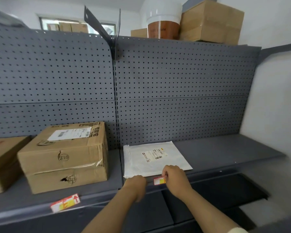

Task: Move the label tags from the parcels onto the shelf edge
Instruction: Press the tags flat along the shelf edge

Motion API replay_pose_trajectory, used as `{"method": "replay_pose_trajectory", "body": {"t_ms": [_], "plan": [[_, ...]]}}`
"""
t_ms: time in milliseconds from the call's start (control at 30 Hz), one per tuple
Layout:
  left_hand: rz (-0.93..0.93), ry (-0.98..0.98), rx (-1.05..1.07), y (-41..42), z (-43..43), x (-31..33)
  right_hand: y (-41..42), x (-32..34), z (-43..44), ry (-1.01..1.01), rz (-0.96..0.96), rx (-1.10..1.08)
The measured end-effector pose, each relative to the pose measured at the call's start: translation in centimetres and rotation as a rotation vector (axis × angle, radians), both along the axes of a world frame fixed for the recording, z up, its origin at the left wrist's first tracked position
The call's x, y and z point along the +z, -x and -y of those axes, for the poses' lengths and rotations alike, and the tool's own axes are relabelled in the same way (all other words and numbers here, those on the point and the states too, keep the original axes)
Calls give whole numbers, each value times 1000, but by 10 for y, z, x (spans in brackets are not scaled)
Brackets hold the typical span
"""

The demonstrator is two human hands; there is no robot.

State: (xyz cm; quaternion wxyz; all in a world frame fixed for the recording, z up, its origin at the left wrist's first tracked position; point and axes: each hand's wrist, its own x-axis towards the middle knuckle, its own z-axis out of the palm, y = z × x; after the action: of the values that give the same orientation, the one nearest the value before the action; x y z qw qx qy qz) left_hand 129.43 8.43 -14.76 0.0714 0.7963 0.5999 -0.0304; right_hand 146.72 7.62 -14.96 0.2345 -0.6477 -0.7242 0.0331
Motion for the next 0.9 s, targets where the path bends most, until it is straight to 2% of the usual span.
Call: {"method": "replay_pose_trajectory", "body": {"t_ms": [600, 900], "plan": [[97, 27, -69, 0, 0, -8, 17, -10, -14, -58, 43, 52], [28, -36, -73, 6, 4, -9, 22, -16, -12, 58, 157, 59]]}}
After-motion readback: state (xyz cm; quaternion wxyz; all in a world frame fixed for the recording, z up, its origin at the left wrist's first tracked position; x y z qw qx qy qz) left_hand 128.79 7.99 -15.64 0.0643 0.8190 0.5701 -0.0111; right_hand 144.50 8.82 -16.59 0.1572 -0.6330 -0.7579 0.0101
